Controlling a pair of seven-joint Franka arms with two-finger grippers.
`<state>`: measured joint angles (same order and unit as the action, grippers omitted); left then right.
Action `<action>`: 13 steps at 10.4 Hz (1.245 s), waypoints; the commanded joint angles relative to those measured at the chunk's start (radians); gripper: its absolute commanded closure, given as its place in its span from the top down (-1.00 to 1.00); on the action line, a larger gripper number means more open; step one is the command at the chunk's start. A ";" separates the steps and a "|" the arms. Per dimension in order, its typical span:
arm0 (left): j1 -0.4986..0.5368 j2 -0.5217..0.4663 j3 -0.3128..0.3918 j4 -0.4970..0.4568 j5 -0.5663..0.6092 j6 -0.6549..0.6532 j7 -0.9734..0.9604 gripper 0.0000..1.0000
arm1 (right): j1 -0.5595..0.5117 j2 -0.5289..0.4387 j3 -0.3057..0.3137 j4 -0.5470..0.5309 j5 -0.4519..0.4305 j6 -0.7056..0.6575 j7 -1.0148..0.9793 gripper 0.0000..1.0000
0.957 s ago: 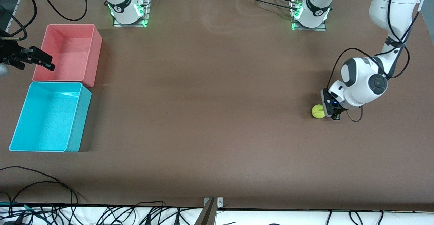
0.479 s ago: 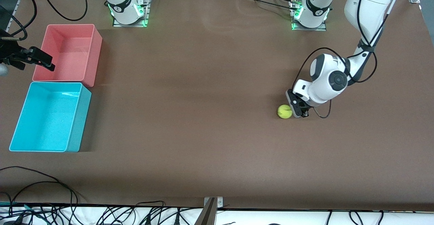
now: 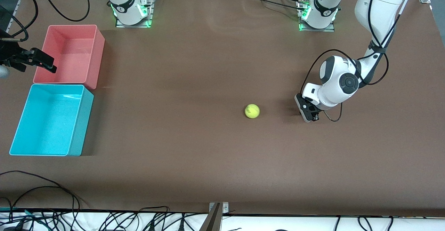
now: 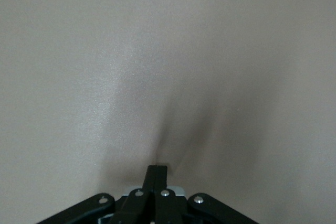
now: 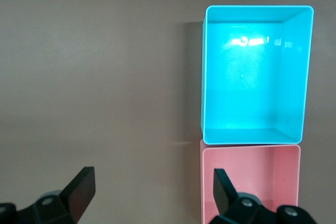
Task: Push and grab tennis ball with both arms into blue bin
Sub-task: 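Push the tennis ball with the left gripper toward the right gripper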
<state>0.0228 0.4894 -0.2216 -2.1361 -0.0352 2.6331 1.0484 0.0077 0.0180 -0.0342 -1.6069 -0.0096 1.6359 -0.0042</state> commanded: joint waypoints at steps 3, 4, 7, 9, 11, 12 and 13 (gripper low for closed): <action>0.002 -0.060 0.048 0.001 0.008 -0.002 -0.005 -0.87 | 0.020 0.016 0.002 0.019 0.016 -0.010 0.015 1.00; 0.002 -0.086 0.053 -0.004 0.006 -0.005 -0.007 -0.57 | 0.035 0.017 0.002 0.016 0.017 -0.005 0.016 1.00; 0.002 -0.162 0.096 -0.030 0.008 -0.024 -0.008 1.00 | 0.084 0.053 0.002 -0.019 0.017 0.030 0.017 1.00; 0.006 -0.224 0.108 -0.060 0.008 -0.035 -0.008 1.00 | 0.098 0.059 0.004 -0.079 0.020 0.096 0.012 1.00; 0.019 -0.307 0.131 -0.071 0.008 -0.068 -0.008 1.00 | 0.100 0.057 0.022 -0.126 0.020 0.137 0.010 1.00; 0.019 -0.311 0.149 -0.071 0.008 -0.068 -0.008 1.00 | 0.098 0.056 0.023 -0.140 0.025 0.139 0.001 1.00; 0.019 -0.334 0.153 -0.074 0.008 -0.071 -0.008 1.00 | 0.098 0.051 0.025 -0.168 0.054 0.156 -0.019 1.00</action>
<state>0.0358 0.2302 -0.0860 -2.1666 -0.0352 2.5771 1.0471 0.1076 0.0970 -0.0137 -1.7103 -0.0045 1.7574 0.0025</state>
